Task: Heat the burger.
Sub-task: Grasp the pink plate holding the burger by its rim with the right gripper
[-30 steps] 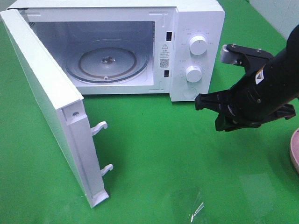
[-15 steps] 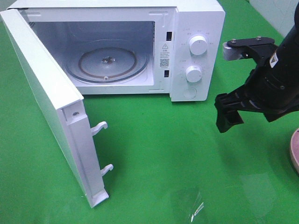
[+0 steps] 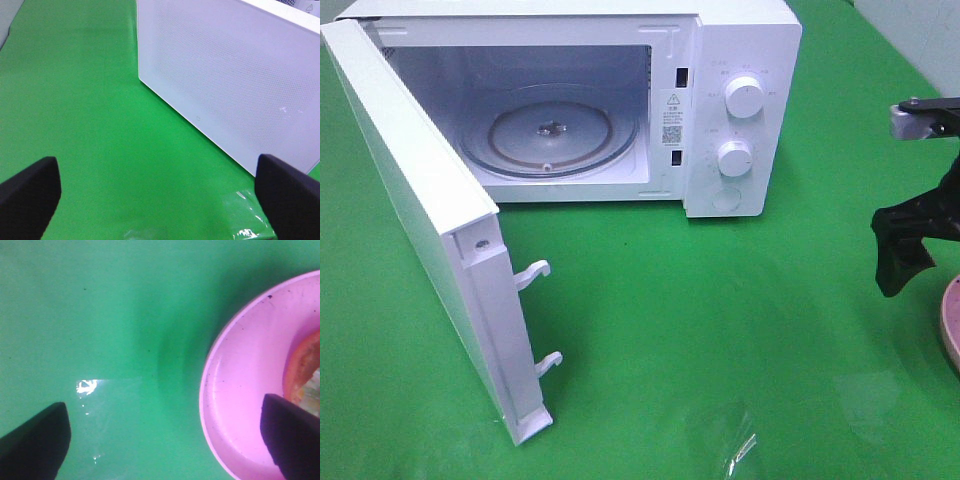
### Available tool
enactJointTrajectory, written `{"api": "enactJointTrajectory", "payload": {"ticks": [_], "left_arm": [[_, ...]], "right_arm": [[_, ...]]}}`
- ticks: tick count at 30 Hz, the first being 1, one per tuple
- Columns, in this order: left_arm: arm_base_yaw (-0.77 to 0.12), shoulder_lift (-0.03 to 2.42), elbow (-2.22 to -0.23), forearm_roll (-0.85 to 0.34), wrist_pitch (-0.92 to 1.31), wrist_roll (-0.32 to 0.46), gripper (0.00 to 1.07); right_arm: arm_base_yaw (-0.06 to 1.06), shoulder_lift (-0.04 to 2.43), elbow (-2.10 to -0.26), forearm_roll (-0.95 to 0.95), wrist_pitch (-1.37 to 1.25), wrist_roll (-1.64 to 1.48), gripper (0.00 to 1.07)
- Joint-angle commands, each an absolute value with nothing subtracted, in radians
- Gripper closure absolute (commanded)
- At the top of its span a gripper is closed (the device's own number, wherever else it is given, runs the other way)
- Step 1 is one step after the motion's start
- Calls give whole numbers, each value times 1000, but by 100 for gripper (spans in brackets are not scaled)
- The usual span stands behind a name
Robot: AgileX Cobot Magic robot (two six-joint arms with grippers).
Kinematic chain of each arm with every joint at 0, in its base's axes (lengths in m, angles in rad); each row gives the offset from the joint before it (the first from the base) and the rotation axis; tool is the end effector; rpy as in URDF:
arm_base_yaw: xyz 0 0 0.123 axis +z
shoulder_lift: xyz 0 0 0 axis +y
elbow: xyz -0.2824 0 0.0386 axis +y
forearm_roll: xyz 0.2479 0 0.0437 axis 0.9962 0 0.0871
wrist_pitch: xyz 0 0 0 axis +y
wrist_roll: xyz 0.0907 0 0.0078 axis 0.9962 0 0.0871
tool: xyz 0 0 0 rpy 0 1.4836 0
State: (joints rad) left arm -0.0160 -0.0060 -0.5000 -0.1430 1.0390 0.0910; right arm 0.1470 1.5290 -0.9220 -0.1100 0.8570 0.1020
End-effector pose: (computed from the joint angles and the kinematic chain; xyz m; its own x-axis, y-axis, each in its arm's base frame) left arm -0.0055 -0.0111 0.2796 -0.4247 0.0248 -0.9050 0.1346 0.9902 -0.0361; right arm 0.2711 0.0325 0.2123 -0.9735 -0.1141 -0.1981 -0.1009 0.9920 -0.0755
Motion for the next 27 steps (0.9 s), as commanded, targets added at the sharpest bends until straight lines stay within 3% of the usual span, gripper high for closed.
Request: {"api": "enactJointTrajectory", "payload": {"ticks": [1, 14, 27], "left_arm": [[-18, -15, -497, -148, 1036, 85, 9], [-18, -15, -497, -148, 1036, 85, 9], [-18, -15, -497, -148, 1036, 85, 9]], "right_arm": [[104, 1528, -923, -116, 863, 88, 12], [56, 1528, -815, -121, 710, 91, 15], [25, 1683, -795, -149, 645, 118, 17]]}}
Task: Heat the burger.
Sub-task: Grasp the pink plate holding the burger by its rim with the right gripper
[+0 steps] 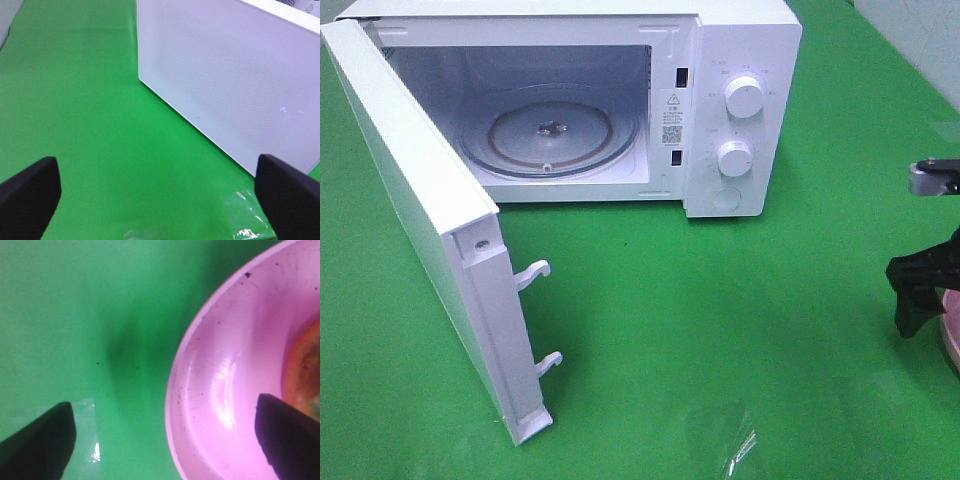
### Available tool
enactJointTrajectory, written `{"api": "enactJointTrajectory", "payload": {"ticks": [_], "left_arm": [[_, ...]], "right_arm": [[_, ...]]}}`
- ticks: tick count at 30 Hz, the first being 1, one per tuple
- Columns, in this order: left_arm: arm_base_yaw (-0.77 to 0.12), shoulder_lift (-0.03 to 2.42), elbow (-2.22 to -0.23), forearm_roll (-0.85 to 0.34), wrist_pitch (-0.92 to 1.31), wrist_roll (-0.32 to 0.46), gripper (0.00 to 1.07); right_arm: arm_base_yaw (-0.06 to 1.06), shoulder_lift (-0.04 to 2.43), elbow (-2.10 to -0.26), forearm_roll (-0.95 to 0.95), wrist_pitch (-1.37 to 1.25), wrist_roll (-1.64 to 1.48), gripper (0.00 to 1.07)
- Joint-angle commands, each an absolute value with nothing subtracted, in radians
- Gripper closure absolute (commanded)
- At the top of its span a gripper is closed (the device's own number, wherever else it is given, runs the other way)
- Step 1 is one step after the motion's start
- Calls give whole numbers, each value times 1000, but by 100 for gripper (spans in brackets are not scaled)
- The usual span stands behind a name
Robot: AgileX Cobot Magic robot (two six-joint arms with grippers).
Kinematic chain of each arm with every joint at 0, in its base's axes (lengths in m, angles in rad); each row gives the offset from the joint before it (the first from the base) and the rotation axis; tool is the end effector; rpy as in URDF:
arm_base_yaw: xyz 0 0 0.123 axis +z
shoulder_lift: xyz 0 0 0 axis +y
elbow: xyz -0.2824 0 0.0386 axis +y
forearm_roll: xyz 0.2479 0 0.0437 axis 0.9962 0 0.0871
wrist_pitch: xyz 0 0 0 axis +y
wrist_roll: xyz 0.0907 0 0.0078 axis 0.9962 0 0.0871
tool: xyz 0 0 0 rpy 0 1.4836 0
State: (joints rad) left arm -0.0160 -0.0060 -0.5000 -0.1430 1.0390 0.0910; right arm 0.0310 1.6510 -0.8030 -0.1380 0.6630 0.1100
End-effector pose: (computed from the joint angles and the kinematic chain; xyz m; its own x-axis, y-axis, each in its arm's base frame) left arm -0.0055 -0.0111 0.2796 -0.4247 0.0248 -0.9050 0.1346 0.9902 -0.0361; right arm 0.2715 0.0007 0.1547 -0.9881 -0.0297 -0.1511 -0.0171 0.9964 -0.0835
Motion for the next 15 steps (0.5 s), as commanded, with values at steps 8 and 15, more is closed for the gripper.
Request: {"api": "enactJointTrajectory", "payload": {"ticks": [8, 15], "left_arm": [[-18, -15, -497, -148, 1036, 85, 9], [-18, -15, -497, -148, 1036, 85, 9]], "right_arm": [[25, 1782, -795, -180, 568, 155, 19], [25, 1822, -795, -223, 549, 190, 20]]}}
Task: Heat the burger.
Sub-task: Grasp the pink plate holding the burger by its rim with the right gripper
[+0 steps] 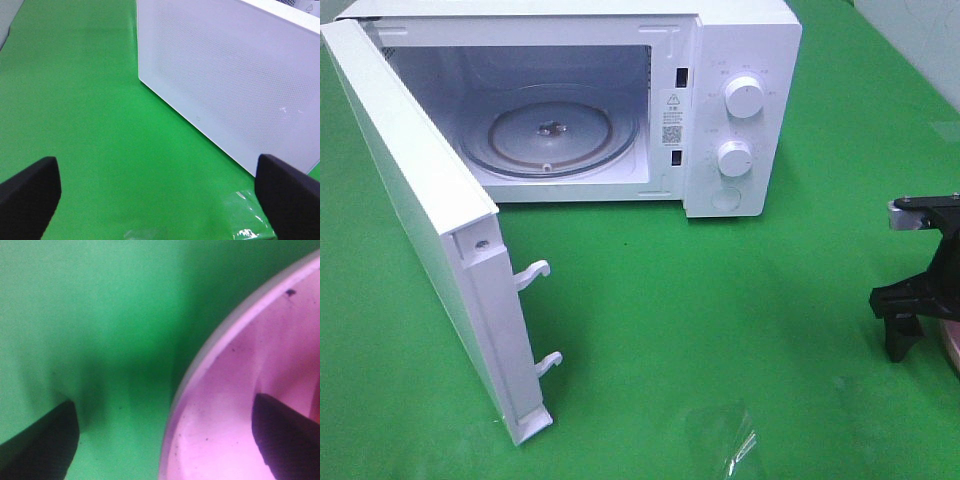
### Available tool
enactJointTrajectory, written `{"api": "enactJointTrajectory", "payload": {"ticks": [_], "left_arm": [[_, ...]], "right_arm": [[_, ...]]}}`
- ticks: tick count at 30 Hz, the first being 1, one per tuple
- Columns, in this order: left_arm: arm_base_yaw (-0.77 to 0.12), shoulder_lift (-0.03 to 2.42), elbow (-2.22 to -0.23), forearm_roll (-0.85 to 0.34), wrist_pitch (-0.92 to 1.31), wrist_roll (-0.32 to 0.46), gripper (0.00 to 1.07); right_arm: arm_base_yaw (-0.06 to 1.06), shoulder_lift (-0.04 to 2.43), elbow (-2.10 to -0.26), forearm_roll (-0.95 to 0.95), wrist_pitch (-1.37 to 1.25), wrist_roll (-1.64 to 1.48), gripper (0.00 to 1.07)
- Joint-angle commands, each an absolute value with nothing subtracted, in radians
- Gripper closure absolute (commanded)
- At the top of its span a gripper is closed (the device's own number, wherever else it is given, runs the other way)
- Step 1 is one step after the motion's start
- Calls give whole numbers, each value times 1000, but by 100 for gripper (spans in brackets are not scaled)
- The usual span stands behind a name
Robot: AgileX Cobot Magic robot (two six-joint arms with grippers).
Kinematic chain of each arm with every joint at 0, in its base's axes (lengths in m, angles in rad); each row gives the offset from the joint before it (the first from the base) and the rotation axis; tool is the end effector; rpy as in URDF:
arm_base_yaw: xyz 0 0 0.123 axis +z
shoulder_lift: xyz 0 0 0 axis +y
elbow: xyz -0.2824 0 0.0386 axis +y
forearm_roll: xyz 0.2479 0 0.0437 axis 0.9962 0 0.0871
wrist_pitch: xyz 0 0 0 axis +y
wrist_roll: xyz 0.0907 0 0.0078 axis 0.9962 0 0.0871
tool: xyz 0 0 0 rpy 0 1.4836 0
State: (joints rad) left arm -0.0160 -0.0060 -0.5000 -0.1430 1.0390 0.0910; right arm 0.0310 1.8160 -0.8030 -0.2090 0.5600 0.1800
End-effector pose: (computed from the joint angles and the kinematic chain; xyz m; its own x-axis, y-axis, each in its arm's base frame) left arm -0.0055 -0.0111 0.2796 -0.4247 0.0248 -0.9050 0.1346 0.9902 -0.0361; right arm 0.2829 -0.0013 0.1103 -0.9951 -0.0287 -0.0949 -0.0182 0.9938 -0.1095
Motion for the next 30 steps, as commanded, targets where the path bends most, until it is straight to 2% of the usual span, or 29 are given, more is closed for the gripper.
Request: {"api": "enactJointTrajectory", "payload": {"ticks": [1, 5, 6, 7, 8, 9, 10, 11, 13, 14, 15, 16, 17, 19, 30], "left_arm": [[-18, -15, -497, -148, 1036, 85, 9], [-18, -15, -497, -148, 1036, 85, 9], [-18, -15, -497, -148, 1036, 85, 9], [-18, -15, -497, -148, 1036, 85, 9], [-18, -15, -497, -148, 1036, 85, 9], [-18, -15, -497, -148, 1036, 85, 9], [-18, -15, -497, -148, 1036, 85, 9], [-18, -15, -497, -148, 1036, 85, 9], [-18, -15, -497, -148, 1036, 85, 9], [-18, -15, -497, -148, 1036, 85, 9], [-18, -15, -497, -148, 1036, 85, 9], [-18, -15, -497, -148, 1036, 85, 9], [-18, -15, -497, -148, 1036, 85, 9], [-18, -15, -497, -148, 1036, 85, 9], [-18, -15, -497, -148, 1036, 85, 9]], "right_arm": [[25, 1822, -795, -223, 549, 190, 20], [25, 1822, -795, -227, 548, 199, 23], [25, 1822, -795, -228, 549, 199, 29], [25, 1822, -795, -228, 549, 199, 29], [25, 1822, -795, -230, 549, 199, 38], [25, 1822, -795, -230, 549, 199, 38], [25, 1822, -795, -230, 550, 202, 49], [25, 1822, -795, -230, 550, 202, 49], [25, 1822, -795, -237, 554, 202, 78], [25, 1822, -795, -237, 554, 202, 78], [25, 1822, -795, -249, 556, 201, 91], [25, 1822, -795, -249, 556, 201, 91], [25, 1822, -795, -258, 557, 200, 103], [25, 1822, -795, -258, 557, 201, 107], [25, 1822, -795, -262, 565, 229, 107]]}}
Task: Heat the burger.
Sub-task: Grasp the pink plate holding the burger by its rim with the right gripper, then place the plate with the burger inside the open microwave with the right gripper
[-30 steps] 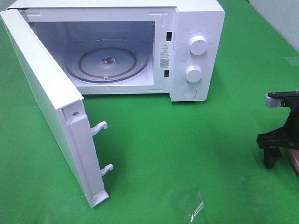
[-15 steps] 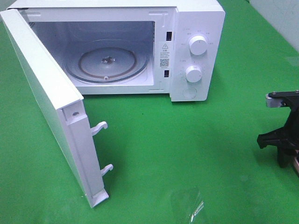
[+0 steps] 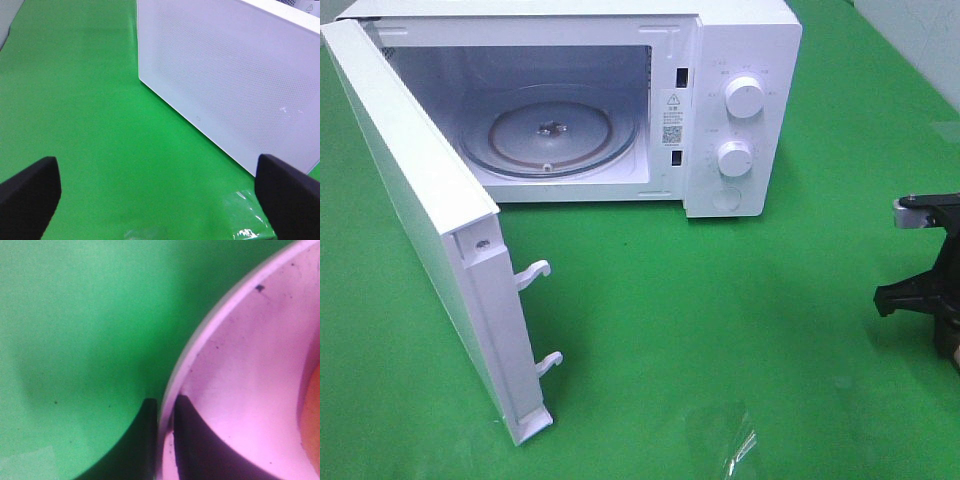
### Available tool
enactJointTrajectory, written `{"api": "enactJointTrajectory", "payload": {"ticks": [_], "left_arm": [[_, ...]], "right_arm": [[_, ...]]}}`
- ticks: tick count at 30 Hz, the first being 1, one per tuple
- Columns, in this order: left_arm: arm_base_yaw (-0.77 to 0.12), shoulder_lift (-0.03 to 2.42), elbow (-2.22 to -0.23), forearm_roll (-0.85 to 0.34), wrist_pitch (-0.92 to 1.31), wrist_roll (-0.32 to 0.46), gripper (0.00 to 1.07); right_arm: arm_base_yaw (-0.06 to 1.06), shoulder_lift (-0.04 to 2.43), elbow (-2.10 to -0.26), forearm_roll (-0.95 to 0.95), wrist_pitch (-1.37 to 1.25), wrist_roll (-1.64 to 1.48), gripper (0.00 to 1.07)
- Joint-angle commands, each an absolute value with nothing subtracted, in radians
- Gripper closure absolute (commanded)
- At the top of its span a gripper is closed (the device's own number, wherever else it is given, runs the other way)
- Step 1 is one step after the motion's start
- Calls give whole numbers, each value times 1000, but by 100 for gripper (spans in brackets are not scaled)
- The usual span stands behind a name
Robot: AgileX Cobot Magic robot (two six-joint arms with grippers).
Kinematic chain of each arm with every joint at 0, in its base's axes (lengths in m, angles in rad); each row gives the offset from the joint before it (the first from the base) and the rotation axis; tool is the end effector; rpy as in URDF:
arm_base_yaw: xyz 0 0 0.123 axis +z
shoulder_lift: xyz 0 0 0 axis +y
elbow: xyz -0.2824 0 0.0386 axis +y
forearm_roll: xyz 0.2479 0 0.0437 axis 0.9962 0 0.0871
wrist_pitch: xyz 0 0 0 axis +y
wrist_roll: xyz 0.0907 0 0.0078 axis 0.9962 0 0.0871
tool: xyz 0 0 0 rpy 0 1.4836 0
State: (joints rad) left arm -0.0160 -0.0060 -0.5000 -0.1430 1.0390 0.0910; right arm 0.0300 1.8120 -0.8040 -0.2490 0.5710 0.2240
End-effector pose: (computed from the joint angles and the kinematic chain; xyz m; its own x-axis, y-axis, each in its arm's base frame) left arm -0.0055 -0.0111 0.2796 -0.4247 0.0248 -0.9050 0.1346 0.9902 -0.0361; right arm 0.2827 -0.0037 0.1118 -0.9954 -0.0167 -0.0948 -0.0042 0.9913 -0.1314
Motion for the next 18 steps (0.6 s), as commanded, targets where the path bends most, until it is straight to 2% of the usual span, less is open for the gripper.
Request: {"api": "enactJointTrajectory", "payload": {"ticks": [1, 18], "left_arm": [[-18, -15, -497, -148, 1036, 85, 9], [-18, -15, -497, -148, 1036, 85, 9]], "right_arm": [[25, 1822, -795, -262, 565, 229, 107], [46, 1734, -795, -434, 668, 401, 107]]}}
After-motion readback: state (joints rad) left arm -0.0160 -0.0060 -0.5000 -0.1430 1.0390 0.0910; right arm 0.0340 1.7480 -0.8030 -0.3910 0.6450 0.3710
